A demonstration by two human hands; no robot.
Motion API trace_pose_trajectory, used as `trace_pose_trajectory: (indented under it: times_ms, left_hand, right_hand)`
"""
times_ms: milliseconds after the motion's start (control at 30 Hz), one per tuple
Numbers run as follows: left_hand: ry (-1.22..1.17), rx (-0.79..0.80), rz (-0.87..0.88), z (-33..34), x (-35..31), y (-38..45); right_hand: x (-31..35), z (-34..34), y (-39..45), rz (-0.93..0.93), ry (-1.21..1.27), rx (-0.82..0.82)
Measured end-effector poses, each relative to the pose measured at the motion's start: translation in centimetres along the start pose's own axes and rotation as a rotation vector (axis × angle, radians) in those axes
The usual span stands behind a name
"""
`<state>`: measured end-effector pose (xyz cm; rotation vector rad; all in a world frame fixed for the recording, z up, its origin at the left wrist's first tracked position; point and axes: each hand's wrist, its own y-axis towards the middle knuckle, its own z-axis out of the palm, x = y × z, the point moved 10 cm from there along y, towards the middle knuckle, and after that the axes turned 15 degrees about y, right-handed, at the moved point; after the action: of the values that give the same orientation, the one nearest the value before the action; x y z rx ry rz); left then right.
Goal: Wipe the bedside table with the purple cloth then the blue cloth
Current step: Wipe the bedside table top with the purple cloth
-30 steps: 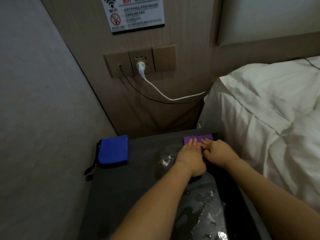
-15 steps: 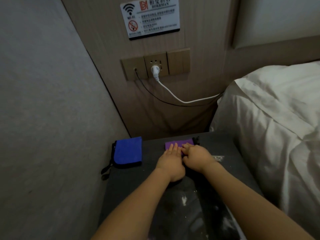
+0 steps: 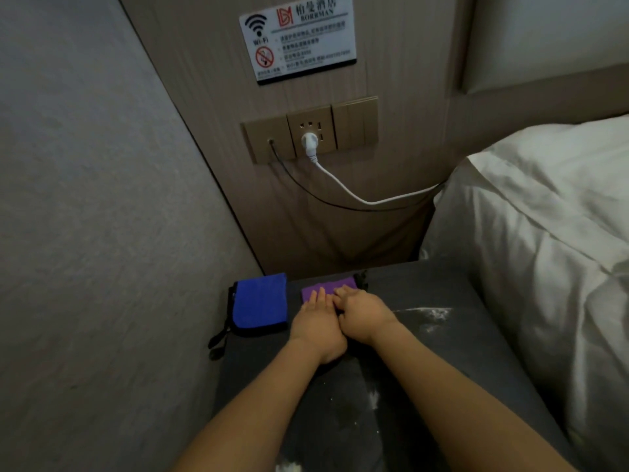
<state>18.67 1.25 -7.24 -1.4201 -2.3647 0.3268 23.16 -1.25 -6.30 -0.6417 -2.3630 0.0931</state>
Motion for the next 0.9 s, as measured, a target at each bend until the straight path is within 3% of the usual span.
trace_pose_trajectory:
  times_ms: [467,900]
  left_hand:
    - [-0.094,-0.011,-0.033,1.1,0.5,-1.8]
    - [-0.068,-0.077,0.165,-1.9,-12.2,-0.7]
  right_hand:
    - [0.7,1.0,-1.0,-0.064,-0.025,0.016]
    - [-10.2,-4.9,-7.4,0.082,-0.045,-0.082]
